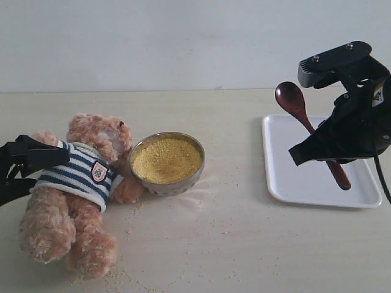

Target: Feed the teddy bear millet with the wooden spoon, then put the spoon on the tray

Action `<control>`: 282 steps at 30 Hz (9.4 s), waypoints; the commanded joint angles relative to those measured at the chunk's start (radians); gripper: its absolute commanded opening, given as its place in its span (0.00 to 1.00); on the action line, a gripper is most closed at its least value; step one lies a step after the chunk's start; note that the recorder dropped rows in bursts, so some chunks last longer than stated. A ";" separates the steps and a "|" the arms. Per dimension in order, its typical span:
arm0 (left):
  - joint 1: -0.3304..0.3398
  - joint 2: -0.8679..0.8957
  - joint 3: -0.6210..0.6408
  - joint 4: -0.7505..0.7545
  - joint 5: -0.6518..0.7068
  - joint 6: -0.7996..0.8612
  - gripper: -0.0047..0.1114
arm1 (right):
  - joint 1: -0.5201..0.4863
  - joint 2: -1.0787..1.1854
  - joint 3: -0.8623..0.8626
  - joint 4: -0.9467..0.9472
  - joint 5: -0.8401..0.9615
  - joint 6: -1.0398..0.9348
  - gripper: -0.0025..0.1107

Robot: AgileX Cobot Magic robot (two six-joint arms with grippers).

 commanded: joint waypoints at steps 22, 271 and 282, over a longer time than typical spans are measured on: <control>0.175 -0.182 -0.005 0.057 -0.041 -0.130 0.59 | -0.003 -0.010 0.005 0.010 -0.002 -0.007 0.02; -0.249 -1.681 0.532 1.715 -0.548 -1.517 0.08 | -0.242 0.665 -0.402 0.092 0.127 -0.103 0.06; -0.249 -1.681 0.532 1.715 -0.548 -1.517 0.08 | -0.242 0.644 -0.402 0.092 0.190 -0.072 0.46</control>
